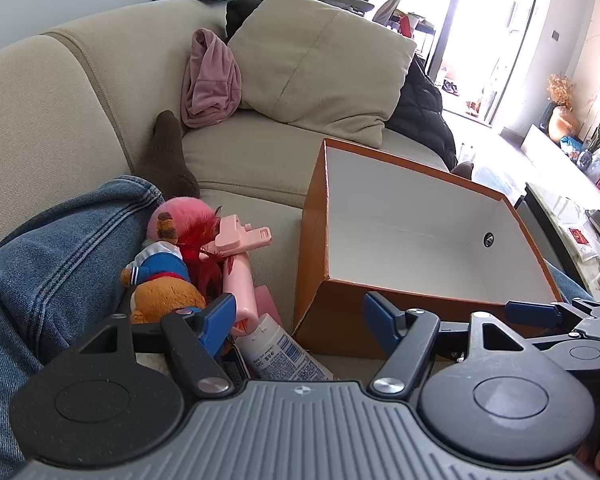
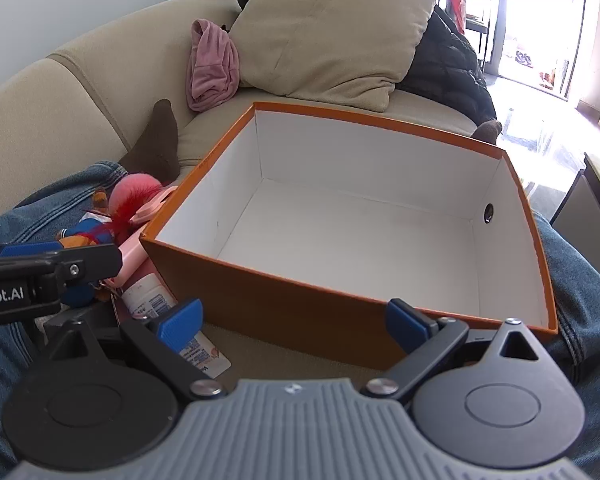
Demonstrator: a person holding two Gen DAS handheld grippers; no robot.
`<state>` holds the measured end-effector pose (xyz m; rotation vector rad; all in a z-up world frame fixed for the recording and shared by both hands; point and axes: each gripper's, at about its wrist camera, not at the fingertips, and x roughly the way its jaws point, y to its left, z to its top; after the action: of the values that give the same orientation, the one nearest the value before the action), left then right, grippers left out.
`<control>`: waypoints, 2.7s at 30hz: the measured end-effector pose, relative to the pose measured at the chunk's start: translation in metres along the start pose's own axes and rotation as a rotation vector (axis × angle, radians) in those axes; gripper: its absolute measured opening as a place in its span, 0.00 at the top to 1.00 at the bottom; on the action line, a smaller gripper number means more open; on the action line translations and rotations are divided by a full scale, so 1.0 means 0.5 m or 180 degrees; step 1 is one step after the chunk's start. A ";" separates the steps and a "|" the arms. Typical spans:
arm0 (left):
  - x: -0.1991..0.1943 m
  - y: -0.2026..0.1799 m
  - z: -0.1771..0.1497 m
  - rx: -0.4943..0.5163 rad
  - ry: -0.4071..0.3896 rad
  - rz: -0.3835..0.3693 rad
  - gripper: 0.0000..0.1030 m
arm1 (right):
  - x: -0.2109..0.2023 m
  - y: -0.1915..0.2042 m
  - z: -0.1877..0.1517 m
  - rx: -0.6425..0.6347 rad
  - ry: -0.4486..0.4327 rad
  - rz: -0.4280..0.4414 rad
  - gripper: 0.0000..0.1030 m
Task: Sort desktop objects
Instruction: 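Reach the right gripper toward the small brown cardboard box, then grasp the brown box with the right gripper while the left grasps the black block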
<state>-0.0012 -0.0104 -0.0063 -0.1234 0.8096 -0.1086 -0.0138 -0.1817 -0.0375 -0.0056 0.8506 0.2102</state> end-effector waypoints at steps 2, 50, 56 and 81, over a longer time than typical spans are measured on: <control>-0.001 0.000 -0.001 0.0004 0.0011 -0.0004 0.20 | -0.001 0.000 -0.001 0.0003 0.0000 0.0010 0.05; 0.003 0.104 -0.083 -0.0090 0.0752 0.0256 0.36 | 0.088 0.124 -0.108 0.0131 0.1553 0.0802 0.50; 0.022 0.103 -0.093 -0.0113 0.0840 0.0285 0.50 | 0.066 0.091 -0.074 -0.0139 0.1124 0.0394 0.52; -0.114 0.107 0.001 -0.0126 0.0377 -0.0133 0.63 | -0.037 -0.040 0.043 0.0164 0.0615 0.1176 0.52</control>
<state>-0.0371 0.0505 0.0267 -0.1727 0.9279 -0.1404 -0.0058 -0.2025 -0.0112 0.1831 1.0464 0.5411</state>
